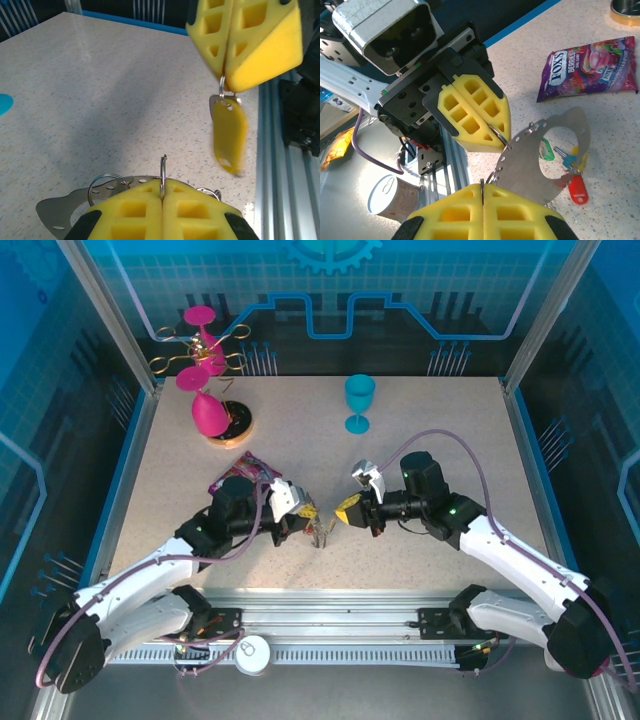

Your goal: Put the keys on the keyring

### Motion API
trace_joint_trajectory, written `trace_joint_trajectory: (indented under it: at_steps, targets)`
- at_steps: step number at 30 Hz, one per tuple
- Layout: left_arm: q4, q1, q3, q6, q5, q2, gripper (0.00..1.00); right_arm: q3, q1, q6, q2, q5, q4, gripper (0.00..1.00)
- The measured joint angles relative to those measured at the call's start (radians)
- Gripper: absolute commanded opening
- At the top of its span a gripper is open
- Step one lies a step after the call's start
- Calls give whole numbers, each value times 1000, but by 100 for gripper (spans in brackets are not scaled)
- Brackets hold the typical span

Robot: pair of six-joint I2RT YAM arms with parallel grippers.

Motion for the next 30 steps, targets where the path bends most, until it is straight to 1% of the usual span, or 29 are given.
trace_joint_trajectory:
  at_steps: [8,18,30]
  targets:
    - [26,-14,0,1,35,2,0,41,22,-37,50,5,-31,0]
    - [25,-21,0,3,35,2,0,79,56,-49,88,12,-29,0]
    - [9,-22,8,10,35,2,0,107,61,-48,121,34,-19,0]
